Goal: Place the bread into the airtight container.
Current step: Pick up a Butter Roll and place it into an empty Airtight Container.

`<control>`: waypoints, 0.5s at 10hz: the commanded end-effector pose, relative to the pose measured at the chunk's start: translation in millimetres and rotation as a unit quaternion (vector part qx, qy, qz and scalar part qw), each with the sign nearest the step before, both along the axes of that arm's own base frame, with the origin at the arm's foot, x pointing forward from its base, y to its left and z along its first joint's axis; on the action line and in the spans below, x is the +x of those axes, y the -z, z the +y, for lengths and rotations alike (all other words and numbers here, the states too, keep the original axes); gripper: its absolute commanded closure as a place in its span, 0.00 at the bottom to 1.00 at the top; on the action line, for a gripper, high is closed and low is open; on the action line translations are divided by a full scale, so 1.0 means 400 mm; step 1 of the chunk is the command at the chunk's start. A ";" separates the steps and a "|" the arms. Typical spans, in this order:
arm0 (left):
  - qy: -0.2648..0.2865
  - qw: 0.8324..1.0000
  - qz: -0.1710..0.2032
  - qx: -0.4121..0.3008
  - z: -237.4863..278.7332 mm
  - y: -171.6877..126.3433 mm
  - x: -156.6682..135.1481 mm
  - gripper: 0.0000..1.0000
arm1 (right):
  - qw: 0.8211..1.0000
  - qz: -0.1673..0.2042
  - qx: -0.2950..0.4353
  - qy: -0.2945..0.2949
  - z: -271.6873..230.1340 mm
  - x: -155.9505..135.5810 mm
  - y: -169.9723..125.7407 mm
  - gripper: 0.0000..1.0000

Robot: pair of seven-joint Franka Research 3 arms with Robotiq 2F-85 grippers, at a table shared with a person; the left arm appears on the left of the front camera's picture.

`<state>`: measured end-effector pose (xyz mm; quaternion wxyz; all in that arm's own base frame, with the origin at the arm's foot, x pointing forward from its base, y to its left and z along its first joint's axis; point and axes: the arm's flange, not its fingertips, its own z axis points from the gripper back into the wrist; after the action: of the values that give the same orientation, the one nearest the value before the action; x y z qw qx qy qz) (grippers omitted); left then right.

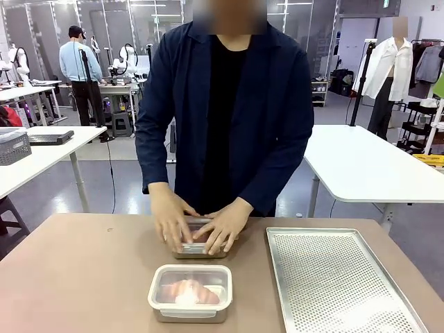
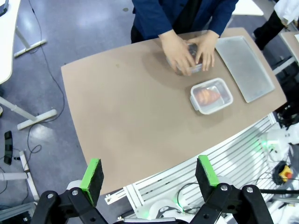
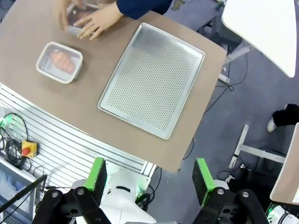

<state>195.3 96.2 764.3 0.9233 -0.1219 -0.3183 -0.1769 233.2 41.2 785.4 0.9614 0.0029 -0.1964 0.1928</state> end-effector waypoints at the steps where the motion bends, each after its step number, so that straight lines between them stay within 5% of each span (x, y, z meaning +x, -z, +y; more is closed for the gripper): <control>1: 0.008 1.000 0.000 0.003 -0.001 -0.005 -0.002 0.00 | 1.000 0.002 0.002 0.002 -0.002 0.002 -0.005 0.08; 5: 0.008 1.000 0.000 0.003 -0.001 -0.005 -0.002 0.00 | 1.000 0.002 0.002 0.002 -0.002 0.002 -0.005 0.08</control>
<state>195.3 96.2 764.3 0.9233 -0.1219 -0.3183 -0.1769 233.3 41.3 785.4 0.9612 0.0034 -0.1963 0.1936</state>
